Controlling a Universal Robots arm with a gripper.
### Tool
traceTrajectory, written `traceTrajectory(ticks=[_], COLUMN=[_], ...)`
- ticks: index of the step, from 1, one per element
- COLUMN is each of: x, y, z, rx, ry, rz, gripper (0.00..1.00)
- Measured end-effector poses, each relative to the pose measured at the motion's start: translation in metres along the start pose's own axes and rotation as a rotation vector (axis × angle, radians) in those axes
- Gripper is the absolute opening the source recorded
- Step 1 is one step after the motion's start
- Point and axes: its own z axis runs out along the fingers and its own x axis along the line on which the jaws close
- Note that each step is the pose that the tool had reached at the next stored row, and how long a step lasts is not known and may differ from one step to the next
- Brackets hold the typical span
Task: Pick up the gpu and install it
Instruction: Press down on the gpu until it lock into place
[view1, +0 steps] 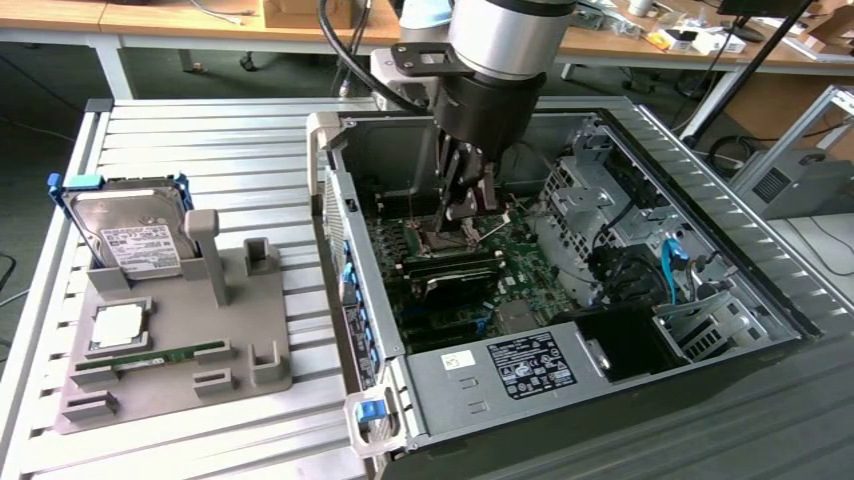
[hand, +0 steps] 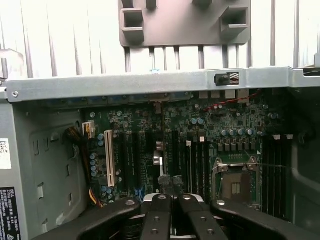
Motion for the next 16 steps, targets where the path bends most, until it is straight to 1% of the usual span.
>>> traceTrajectory(ticks=[1,6,7,9,13,15,16], x=[0.000,0.000,0.000,0.000,-0.001,-0.001,-0.001], y=[0.0000,-0.0002,-0.0015,-0.0070,-0.0226,-0.0267,-0.0268], z=[-0.0016,-0.0018,-0.0020,-0.0018,-0.0017,-0.0016,-0.0016], rx=[0.0000,0.0000,-0.0002,-0.0001,0.0000,0.0000,0.0000], ry=[0.0001,0.0000,0.0003,0.0001,0.0001,0.0000,0.0000], rz=[0.000,0.000,0.000,0.000,0.000,0.000,0.000], gripper=[0.11,0.11,0.11,0.11,0.11,0.11,0.11])
